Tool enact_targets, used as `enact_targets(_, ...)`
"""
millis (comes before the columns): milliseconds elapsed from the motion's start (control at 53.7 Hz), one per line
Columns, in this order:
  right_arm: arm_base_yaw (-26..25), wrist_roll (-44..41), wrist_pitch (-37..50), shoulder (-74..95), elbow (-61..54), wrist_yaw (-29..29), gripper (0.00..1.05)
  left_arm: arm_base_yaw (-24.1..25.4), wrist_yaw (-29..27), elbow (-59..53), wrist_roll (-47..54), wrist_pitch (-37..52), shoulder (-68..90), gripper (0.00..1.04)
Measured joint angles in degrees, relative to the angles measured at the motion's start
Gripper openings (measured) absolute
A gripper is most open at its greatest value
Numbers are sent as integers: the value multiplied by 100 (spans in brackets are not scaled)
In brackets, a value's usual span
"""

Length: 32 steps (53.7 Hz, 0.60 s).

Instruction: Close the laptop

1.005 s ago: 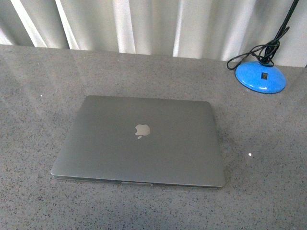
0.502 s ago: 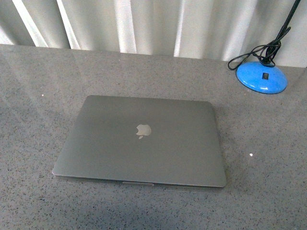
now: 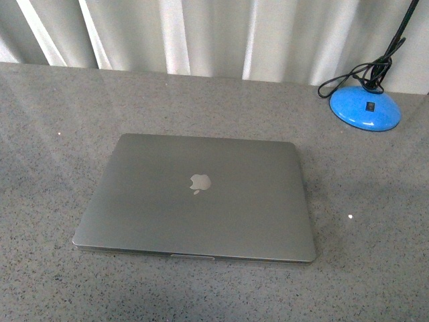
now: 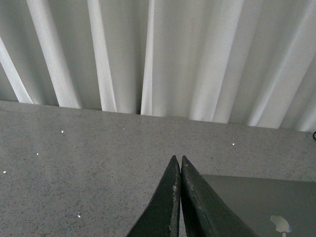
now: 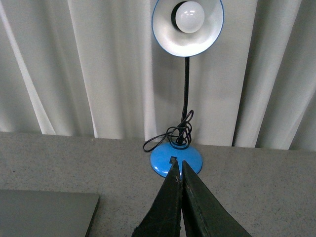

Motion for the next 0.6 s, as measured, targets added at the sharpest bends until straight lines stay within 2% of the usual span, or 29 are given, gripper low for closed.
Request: enact_targets(596,0,17,-2149,-2297,-44,2,1,0,0,-9,0,-2284,-2476,4)
